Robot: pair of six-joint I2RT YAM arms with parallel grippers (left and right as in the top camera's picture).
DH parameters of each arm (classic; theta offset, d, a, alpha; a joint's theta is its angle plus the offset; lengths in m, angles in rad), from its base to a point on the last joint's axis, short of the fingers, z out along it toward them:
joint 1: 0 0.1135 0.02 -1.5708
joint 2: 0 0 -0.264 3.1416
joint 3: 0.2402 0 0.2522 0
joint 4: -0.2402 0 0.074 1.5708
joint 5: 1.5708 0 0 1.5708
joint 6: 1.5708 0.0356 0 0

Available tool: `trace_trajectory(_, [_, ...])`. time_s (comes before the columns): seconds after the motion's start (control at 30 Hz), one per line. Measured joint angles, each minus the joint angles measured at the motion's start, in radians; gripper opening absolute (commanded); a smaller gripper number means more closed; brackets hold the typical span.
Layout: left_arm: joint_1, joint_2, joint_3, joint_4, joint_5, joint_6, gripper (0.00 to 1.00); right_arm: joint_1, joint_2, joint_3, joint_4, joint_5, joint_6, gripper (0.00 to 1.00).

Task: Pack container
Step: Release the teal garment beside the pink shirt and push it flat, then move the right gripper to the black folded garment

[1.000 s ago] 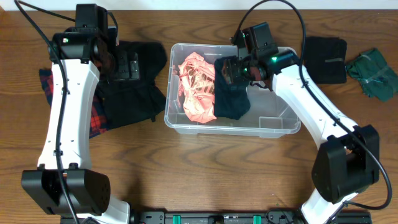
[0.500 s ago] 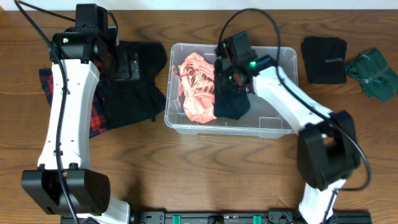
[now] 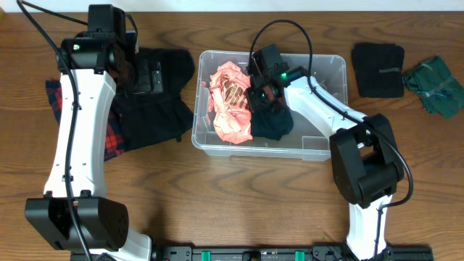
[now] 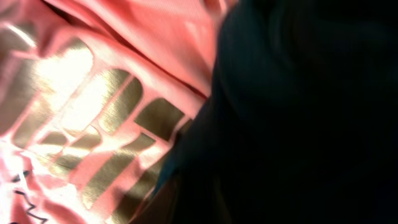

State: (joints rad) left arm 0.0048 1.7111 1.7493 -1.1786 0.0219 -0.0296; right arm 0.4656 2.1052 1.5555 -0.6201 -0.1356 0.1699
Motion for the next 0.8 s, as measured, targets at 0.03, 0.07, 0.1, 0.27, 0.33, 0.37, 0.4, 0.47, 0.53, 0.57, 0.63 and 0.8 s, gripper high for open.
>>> trace_trajectory(0.03, [0.0, 0.0, 0.0, 0.0, 0.0, 0.0, 0.98, 0.0, -0.007, 0.008, 0.0, 0.002, -0.005, 0.18])
trace_trajectory(0.07, [0.0, 0.0, 0.0, 0.0, 0.0, 0.0, 0.98, 0.0, -0.015, 0.015, 0.0, 0.002, -0.011, 0.2])
trace_trajectory(0.1, [0.0, 0.0, 0.0, 0.0, 0.0, 0.0, 0.98, 0.0, -0.029, 0.023, 0.001, 0.003, -0.015, 0.21])
trace_trajectory(0.27, [0.0, 0.0, 0.0, 0.0, 0.0, 0.0, 0.98, -0.011, -0.154, 0.055, 0.0, 0.002, -0.025, 0.22])
trace_trajectory(0.33, [0.0, 0.0, 0.0, 0.0, 0.0, 0.0, 0.98, -0.029, -0.222, 0.063, -0.009, 0.002, -0.026, 0.22])
trace_trajectory(0.37, [0.0, 0.0, 0.0, 0.0, 0.0, 0.0, 0.98, -0.043, -0.253, 0.068, -0.013, 0.001, -0.027, 0.22])
trace_trajectory(0.4, [0.0, 0.0, 0.0, 0.0, 0.0, 0.0, 0.98, -0.056, -0.279, 0.07, -0.015, 0.0, -0.027, 0.22])
trace_trajectory(0.47, [0.0, 0.0, 0.0, 0.0, 0.0, 0.0, 0.98, -0.103, -0.336, 0.072, -0.027, 0.002, -0.03, 0.2])
trace_trajectory(0.53, [0.0, 0.0, 0.0, 0.0, 0.0, 0.0, 0.98, -0.147, -0.367, 0.073, -0.041, 0.014, -0.032, 0.13])
trace_trajectory(0.57, [0.0, 0.0, 0.0, 0.0, 0.0, 0.0, 0.98, -0.175, -0.38, 0.073, -0.051, 0.027, -0.036, 0.08])
trace_trajectory(0.63, [0.0, 0.0, 0.0, 0.0, 0.0, 0.0, 0.98, -0.234, -0.393, 0.073, -0.066, 0.061, -0.038, 0.01])
trace_trajectory(0.8, [0.0, 0.0, 0.0, 0.0, 0.0, 0.0, 0.98, -0.389, -0.393, 0.072, -0.077, 0.138, -0.038, 0.01])
